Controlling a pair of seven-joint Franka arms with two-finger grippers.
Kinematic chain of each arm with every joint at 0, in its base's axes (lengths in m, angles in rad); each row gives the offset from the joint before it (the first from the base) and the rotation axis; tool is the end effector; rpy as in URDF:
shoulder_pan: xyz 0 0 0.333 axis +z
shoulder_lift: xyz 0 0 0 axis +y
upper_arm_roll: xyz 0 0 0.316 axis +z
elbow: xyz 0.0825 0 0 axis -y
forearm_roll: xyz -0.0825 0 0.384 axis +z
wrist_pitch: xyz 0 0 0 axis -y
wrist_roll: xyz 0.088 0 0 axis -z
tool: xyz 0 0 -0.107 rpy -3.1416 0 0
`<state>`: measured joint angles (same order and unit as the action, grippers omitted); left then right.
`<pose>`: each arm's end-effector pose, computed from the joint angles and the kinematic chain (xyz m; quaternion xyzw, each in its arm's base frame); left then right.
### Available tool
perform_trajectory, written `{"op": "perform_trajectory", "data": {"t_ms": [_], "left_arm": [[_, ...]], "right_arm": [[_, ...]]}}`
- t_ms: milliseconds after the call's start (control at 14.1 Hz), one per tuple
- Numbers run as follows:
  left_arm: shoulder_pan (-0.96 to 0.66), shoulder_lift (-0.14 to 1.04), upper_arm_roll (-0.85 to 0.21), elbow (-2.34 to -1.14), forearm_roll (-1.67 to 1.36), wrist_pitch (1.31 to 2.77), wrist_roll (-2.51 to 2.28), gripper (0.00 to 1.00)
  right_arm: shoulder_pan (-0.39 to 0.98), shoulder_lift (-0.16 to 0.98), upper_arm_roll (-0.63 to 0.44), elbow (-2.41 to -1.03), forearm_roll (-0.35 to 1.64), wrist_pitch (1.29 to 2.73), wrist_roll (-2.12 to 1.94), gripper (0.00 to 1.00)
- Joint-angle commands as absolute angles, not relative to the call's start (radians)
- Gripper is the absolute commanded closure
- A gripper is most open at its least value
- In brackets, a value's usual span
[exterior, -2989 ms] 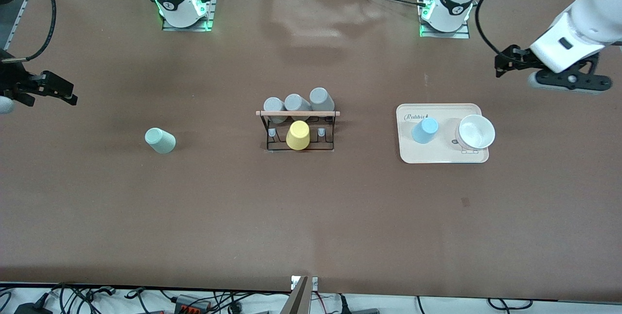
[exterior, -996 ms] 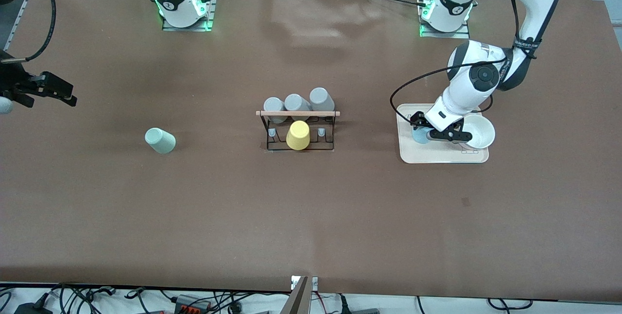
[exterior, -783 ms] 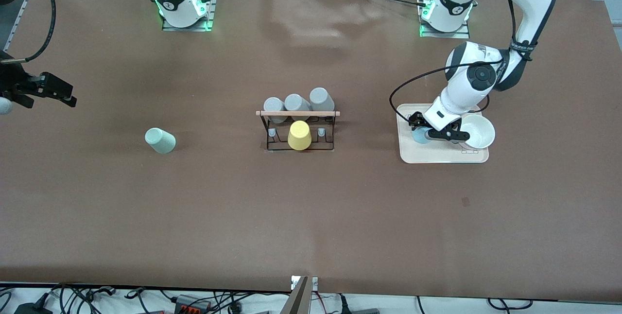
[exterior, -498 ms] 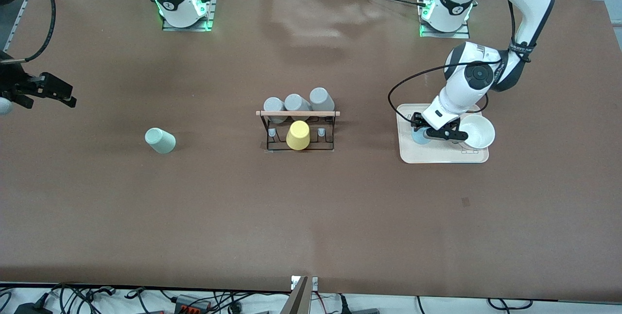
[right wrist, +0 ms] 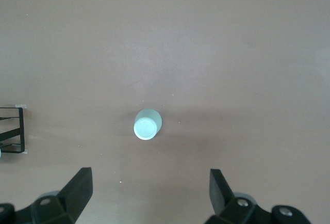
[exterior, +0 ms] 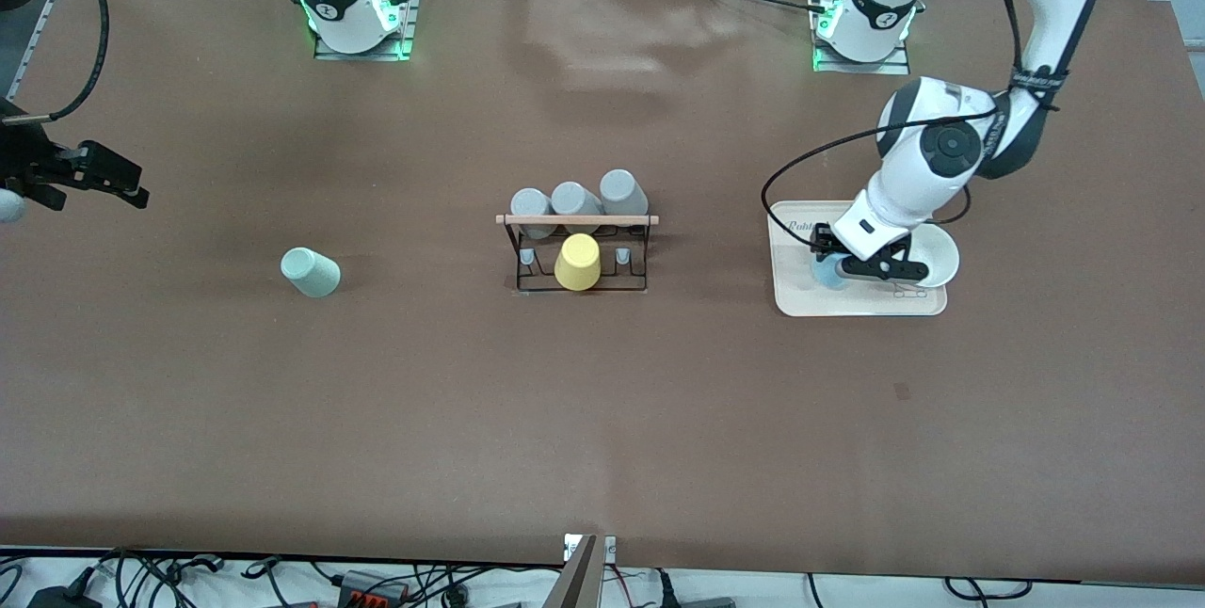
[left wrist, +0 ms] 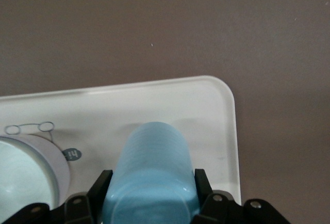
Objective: Hang scattered cups on rack with three cups
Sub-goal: 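Carry the blue cup to the rack while the right gripper reaches the teal cup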
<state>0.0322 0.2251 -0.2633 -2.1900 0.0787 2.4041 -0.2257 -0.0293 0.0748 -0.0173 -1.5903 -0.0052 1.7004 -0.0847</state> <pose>0.5405 -0.1258 0.2866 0.9996 -0.0287 -0.0015 0.0024 0.5870 -0.0275 0.5841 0.9997 0.0194 0.0174 0.0044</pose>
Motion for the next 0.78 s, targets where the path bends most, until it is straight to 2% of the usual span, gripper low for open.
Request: {"op": "perform_trajectory", "data": {"t_ms": [0,214,356,712], "left_arm": [[0.011,0.228,-0.307,-1.923,0.084,2.101,-0.262,0.71],[-0.046,0.319,-0.371,-1.619,0.081,1.898,-0.429,0.71],[-0.139,0.389,-0.374,-1.463,0.083,1.846,-0.581,0.71],[-0.31,0.549,-0.361,-1.275,0.097,1.853,-0.826,0.71]], "right_arm": [[-0.015,0.107,-0.011,-1.6,-0.008,1.712,-0.083,0.0],[0.015,0.164,-0.011,-1.597,-0.006,1.729,-0.083,0.0],[0.018,0.198,-0.011,-1.595,-0.006,1.72,-0.092,0.0],[0.015,0.225,-0.014,-1.604,-0.014,1.717,-0.086,0.0]]}}
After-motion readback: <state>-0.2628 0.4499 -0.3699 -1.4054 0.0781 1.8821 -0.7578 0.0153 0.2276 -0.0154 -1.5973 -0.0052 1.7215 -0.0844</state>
